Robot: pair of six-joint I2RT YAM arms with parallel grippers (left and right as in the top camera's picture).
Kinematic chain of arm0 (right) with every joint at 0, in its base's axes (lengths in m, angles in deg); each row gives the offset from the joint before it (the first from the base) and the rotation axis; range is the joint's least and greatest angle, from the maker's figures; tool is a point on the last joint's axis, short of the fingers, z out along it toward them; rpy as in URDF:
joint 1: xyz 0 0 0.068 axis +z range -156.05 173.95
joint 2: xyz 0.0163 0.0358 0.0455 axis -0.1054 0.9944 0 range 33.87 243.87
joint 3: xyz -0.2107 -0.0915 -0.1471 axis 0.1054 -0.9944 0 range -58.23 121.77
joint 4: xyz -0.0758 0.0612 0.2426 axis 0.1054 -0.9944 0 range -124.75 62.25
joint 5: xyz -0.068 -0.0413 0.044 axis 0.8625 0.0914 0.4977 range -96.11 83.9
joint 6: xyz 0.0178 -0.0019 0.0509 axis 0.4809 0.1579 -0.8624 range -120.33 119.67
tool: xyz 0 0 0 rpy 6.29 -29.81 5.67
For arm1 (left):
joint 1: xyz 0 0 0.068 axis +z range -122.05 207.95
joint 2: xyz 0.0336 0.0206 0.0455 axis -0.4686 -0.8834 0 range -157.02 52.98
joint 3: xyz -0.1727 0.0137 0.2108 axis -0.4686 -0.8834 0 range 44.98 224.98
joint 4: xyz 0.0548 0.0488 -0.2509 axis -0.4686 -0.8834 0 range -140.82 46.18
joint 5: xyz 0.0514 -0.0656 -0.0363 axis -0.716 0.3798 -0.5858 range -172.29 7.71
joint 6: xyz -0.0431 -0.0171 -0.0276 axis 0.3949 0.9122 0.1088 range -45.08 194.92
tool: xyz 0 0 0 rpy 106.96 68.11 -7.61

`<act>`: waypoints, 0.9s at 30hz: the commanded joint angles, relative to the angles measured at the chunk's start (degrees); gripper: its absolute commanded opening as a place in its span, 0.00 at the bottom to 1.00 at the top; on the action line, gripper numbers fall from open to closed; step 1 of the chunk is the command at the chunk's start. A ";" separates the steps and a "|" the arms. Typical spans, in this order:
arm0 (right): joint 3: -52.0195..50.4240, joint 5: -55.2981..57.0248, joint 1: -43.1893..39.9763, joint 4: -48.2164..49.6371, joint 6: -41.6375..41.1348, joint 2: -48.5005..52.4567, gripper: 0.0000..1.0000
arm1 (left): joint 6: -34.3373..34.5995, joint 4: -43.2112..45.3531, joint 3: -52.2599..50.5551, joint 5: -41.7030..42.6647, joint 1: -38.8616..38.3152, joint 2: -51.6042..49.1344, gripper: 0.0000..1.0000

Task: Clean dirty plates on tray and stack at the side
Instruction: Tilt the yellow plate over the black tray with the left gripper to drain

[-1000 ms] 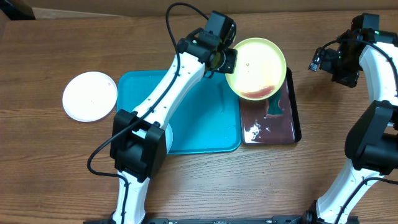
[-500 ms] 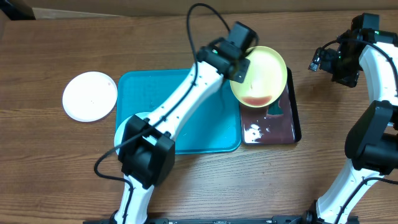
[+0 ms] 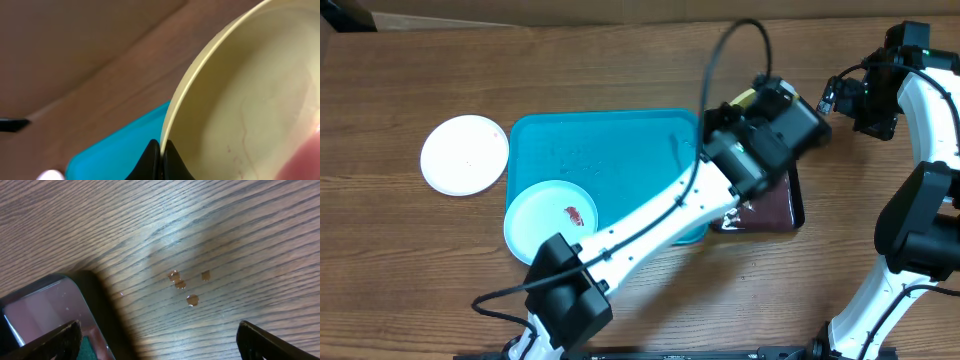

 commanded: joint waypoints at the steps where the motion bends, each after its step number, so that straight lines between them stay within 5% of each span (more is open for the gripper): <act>1: 0.61 -0.33 0.02 0.20 -0.17 -0.81 1.00 | -0.59 -0.35 1.29 -12.83 -2.54 1.42 0.04; 14: 0.61 -0.33 0.02 0.20 -0.17 -0.81 1.00 | -0.59 -0.55 1.29 -34.82 -10.23 1.42 0.04; 27: 0.61 -0.33 0.02 0.20 -0.17 -0.81 1.00 | -0.61 -0.02 1.29 -36.61 -11.13 1.42 0.04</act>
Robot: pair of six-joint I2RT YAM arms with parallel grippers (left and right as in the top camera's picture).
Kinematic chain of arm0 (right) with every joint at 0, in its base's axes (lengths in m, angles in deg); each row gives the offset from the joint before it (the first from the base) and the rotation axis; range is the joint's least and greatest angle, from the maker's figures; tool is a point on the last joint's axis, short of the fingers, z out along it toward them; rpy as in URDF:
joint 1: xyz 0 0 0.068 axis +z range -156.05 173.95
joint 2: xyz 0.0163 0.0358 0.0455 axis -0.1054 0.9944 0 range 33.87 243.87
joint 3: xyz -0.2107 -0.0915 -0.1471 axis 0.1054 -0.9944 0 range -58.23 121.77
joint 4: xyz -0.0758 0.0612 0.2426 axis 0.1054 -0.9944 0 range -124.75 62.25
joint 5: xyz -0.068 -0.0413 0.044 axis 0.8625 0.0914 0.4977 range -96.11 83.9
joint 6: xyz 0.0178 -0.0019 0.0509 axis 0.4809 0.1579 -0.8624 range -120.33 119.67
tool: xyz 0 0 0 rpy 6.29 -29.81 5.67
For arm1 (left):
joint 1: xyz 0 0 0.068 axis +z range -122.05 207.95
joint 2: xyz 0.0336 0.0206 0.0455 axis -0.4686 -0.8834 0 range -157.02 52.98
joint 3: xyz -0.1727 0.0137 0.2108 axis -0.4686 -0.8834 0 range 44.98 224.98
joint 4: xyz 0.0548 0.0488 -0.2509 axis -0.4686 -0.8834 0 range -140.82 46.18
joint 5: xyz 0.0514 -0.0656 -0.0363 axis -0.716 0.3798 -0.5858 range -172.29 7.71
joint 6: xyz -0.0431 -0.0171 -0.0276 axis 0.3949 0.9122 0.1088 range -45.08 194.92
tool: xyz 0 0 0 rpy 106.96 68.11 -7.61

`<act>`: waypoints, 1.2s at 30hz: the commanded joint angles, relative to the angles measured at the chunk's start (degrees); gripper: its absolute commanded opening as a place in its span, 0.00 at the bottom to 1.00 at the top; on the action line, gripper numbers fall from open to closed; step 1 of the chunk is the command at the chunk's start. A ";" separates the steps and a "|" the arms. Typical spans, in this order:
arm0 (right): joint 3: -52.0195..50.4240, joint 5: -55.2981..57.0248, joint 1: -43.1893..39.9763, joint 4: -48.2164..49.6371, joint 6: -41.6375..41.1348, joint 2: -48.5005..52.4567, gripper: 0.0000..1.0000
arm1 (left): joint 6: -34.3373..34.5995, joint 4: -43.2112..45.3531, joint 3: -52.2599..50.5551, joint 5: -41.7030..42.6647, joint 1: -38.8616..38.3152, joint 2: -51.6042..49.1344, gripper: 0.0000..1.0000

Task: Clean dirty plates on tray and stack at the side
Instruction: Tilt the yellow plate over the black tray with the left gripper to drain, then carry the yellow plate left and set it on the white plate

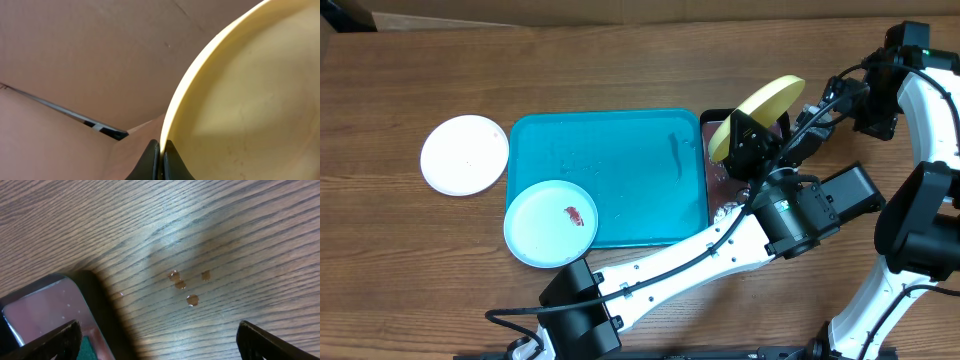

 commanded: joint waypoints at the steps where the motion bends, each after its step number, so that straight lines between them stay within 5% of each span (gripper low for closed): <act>1: 0.61 -0.33 0.04 0.17 -0.15 -0.81 1.00 | 0.02 0.35 1.29 -2.60 -0.33 1.42 0.04; 14: 0.61 -0.33 0.04 0.20 -0.15 -0.81 1.00 | 0.02 2.29 1.31 -4.09 -0.31 1.42 0.04; 19: 0.61 -0.33 0.04 0.20 -0.15 -0.81 1.00 | 0.92 2.16 1.29 7.13 -1.16 1.42 0.04; 24: 0.61 -0.33 0.04 0.20 -0.15 -0.81 1.00 | -0.42 5.33 1.29 -2.62 0.11 1.42 0.04; 28: 0.61 -0.33 0.04 0.20 -0.15 -0.81 1.00 | -0.33 4.74 1.29 4.72 0.11 1.42 0.04; 33: 0.61 -0.33 0.04 0.20 -0.15 -0.81 1.00 | -0.72 3.69 1.29 0.52 0.72 1.42 0.04; 36: 0.61 -0.33 0.04 0.20 -0.15 -0.81 1.00 | 3.02 2.84 1.29 7.63 1.79 1.42 0.04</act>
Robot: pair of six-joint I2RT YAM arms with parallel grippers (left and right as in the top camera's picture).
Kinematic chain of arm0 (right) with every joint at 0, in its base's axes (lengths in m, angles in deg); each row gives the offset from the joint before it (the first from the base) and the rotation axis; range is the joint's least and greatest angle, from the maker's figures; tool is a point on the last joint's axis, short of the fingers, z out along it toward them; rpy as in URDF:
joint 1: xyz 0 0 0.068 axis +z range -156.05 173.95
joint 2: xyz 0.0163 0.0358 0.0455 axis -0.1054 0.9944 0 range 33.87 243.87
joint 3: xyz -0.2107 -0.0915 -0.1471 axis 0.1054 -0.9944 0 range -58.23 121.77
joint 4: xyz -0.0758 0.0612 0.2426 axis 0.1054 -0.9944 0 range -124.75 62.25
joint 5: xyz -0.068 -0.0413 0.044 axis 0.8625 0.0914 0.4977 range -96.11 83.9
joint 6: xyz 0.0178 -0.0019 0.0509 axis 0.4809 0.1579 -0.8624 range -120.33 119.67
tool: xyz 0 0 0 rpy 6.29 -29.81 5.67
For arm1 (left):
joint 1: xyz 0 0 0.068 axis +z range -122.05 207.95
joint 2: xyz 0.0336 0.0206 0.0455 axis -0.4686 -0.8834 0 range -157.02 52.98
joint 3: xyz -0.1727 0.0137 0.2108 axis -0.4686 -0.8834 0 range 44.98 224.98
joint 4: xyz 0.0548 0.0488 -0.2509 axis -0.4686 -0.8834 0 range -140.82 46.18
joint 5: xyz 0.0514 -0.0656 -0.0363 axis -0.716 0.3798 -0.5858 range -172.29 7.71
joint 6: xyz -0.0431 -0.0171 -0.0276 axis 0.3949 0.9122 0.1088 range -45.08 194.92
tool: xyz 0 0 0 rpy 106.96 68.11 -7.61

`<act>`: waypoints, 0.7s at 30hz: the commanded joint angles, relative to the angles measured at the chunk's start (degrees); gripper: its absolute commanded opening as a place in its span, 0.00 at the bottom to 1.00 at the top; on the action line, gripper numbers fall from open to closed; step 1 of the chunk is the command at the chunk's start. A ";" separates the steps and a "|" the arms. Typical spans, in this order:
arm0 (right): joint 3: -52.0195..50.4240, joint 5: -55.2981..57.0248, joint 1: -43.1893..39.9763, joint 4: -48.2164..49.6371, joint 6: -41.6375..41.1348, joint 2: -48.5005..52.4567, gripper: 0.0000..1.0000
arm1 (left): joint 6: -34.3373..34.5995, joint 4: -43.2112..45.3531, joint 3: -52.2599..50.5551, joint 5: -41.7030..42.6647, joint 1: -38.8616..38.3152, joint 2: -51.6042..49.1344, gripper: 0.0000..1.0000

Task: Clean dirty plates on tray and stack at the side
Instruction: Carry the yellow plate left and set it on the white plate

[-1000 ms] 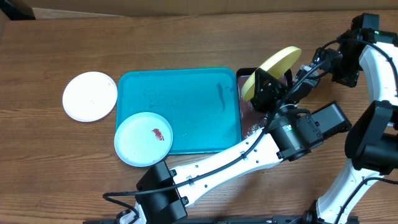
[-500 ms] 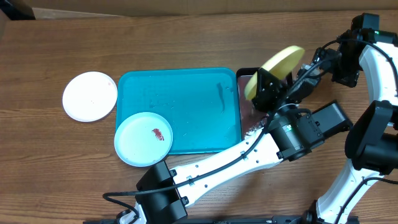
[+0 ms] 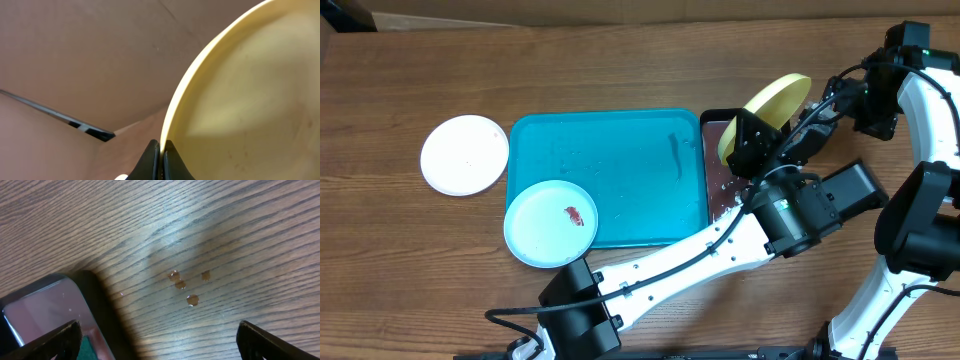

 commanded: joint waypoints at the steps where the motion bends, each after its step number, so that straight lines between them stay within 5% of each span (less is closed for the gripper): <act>1: 0.61 -0.33 0.02 0.22 -0.15 -0.81 1.00 | 4.33 -1.16 1.29 7.58 1.51 1.42 0.04; 9: 0.61 -0.33 0.02 0.22 -0.15 -0.81 1.00 | 17.66 -9.99 1.20 45.18 7.87 1.38 0.04; 17: 0.59 -0.33 0.02 0.22 -0.15 -0.81 1.00 | 12.48 -14.75 1.18 95.97 33.27 1.36 0.04; 21: 0.61 -0.33 0.02 0.22 -0.15 -0.81 1.00 | 12.09 -17.09 1.18 101.13 44.61 1.36 0.04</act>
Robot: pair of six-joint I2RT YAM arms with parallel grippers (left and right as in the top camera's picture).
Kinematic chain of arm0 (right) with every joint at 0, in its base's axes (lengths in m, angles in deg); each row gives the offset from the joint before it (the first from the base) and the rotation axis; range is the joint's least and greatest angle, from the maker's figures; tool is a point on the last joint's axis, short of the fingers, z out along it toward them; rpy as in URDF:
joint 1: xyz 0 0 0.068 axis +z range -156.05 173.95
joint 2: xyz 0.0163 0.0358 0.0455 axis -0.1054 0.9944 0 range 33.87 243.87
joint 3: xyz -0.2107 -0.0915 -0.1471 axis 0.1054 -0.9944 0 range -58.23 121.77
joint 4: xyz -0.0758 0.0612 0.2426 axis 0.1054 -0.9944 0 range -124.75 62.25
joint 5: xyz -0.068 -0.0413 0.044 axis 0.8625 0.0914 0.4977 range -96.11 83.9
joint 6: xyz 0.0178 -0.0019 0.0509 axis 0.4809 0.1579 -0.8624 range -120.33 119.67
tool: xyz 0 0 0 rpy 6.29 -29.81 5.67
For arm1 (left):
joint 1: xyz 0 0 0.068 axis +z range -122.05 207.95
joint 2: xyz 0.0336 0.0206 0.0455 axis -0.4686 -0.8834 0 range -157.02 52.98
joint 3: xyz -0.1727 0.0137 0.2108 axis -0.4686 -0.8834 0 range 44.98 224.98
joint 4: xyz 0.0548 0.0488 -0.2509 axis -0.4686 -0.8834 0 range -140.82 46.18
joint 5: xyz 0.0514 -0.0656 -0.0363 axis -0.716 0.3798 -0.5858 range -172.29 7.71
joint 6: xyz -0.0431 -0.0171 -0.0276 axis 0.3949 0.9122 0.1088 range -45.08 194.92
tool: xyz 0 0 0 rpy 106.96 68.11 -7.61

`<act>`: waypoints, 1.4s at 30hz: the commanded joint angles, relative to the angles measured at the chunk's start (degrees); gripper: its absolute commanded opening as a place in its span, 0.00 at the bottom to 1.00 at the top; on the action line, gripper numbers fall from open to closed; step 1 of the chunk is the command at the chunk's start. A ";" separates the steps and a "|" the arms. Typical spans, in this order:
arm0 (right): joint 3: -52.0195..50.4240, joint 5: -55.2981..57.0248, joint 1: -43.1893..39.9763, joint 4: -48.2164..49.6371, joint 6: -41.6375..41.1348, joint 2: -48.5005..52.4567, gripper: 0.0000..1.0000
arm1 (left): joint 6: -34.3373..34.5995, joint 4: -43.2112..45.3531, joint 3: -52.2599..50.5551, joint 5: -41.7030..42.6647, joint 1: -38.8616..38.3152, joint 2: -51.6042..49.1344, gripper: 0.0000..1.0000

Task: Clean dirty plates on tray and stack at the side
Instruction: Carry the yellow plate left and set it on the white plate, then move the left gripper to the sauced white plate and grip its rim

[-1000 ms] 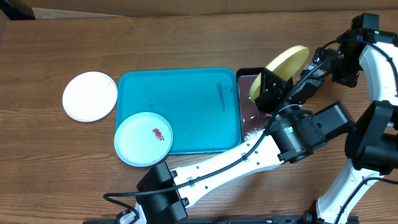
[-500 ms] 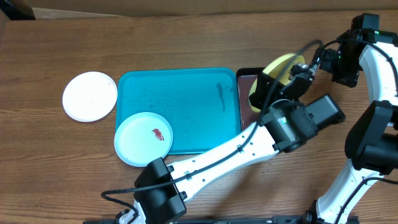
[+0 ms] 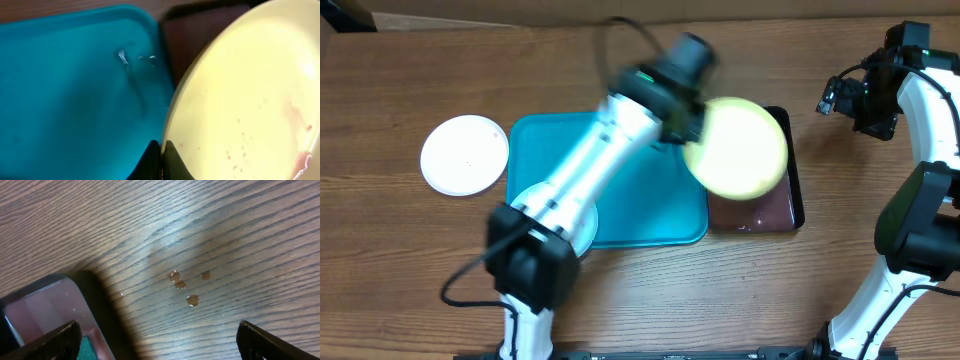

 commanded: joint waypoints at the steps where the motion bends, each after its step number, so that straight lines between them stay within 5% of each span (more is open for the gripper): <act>1: 0.61 -0.31 0.02 0.20 -0.15 -0.81 1.00 | -1.40 -2.34 1.16 14.32 11.78 1.36 0.04; 8: 0.61 -0.31 0.02 0.20 -0.15 -0.81 1.00 | -1.66 -8.94 1.16 11.45 32.26 1.36 0.04; 17: 0.61 -0.31 0.02 0.20 -0.15 -0.81 1.00 | 4.04 -10.60 -1.64 -13.33 51.52 1.36 0.04; 25: 0.61 -0.31 0.02 0.20 -0.15 -0.81 1.00 | 6.84 -2.56 -10.95 -15.76 59.34 1.31 0.04; 34: 0.61 -0.31 0.02 0.20 -0.15 -0.81 1.00 | 6.80 4.74 -16.85 -15.72 59.89 1.31 0.04; 35: 0.61 -0.31 0.02 0.20 -0.15 -0.81 1.00 | 6.78 4.92 -16.83 -15.69 59.89 1.31 0.07; 38: 0.61 -0.31 0.02 0.20 -0.15 -0.81 1.00 | 2.29 4.81 -16.81 -10.12 59.91 1.31 0.66; 39: 0.61 -0.31 0.02 0.20 -0.15 -0.81 1.00 | 1.36 4.33 -16.76 -7.96 59.89 1.33 0.77; 42: 0.61 -0.31 0.02 0.20 -0.15 -0.81 1.00 | 0.70 -1.09 -16.28 -0.31 59.89 1.70 0.79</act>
